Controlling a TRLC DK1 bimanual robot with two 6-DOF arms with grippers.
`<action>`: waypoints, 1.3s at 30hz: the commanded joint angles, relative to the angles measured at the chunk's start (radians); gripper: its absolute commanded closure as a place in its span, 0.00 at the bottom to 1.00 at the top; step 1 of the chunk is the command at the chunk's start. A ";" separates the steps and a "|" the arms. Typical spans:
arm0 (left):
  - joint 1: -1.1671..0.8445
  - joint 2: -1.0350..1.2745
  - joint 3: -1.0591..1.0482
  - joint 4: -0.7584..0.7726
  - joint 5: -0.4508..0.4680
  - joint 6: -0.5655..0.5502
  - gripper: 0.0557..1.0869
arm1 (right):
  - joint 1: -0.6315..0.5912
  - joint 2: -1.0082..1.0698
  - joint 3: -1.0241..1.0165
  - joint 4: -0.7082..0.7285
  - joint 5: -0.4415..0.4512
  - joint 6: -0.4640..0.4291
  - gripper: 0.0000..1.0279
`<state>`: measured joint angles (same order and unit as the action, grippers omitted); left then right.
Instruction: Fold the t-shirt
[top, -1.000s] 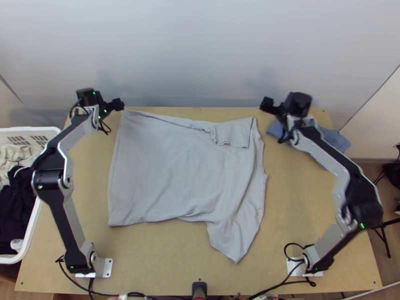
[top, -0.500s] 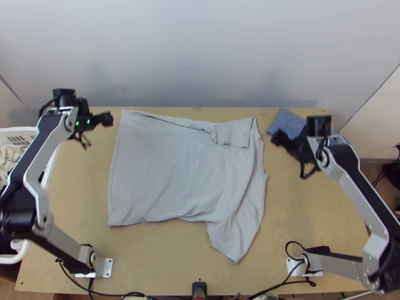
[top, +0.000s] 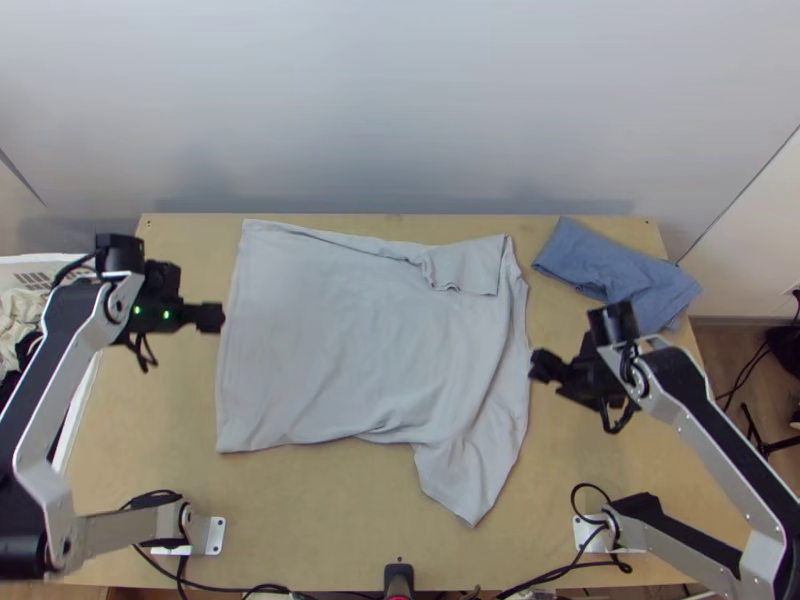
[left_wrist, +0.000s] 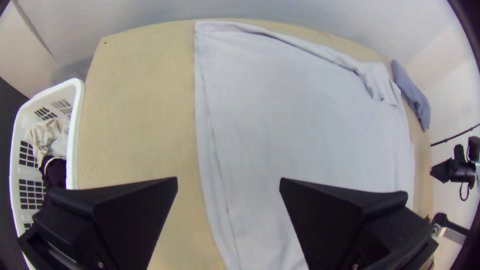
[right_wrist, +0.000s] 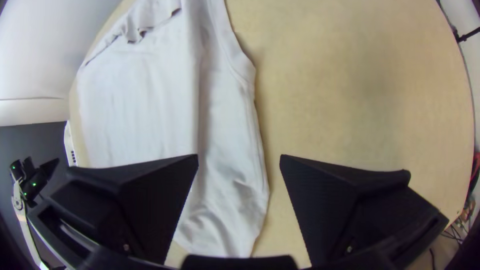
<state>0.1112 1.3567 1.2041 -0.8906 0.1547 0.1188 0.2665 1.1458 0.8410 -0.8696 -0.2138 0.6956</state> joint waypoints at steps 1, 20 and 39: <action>-0.011 -0.123 -0.104 -0.123 0.002 0.065 0.04 | 0.050 -0.078 -0.141 -0.014 -0.012 -0.007 0.52; -0.018 -0.214 -0.192 -0.122 -0.004 0.051 0.04 | 0.155 0.017 -0.243 0.089 -0.013 -0.011 0.51; 0.044 -0.194 -0.187 -0.128 -0.064 0.166 0.05 | 0.234 0.026 -0.312 0.287 0.022 -0.028 0.91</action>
<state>0.1322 1.1557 1.0119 -1.0229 0.0998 0.2474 0.4843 1.1992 0.5655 -0.6579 -0.2260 0.6754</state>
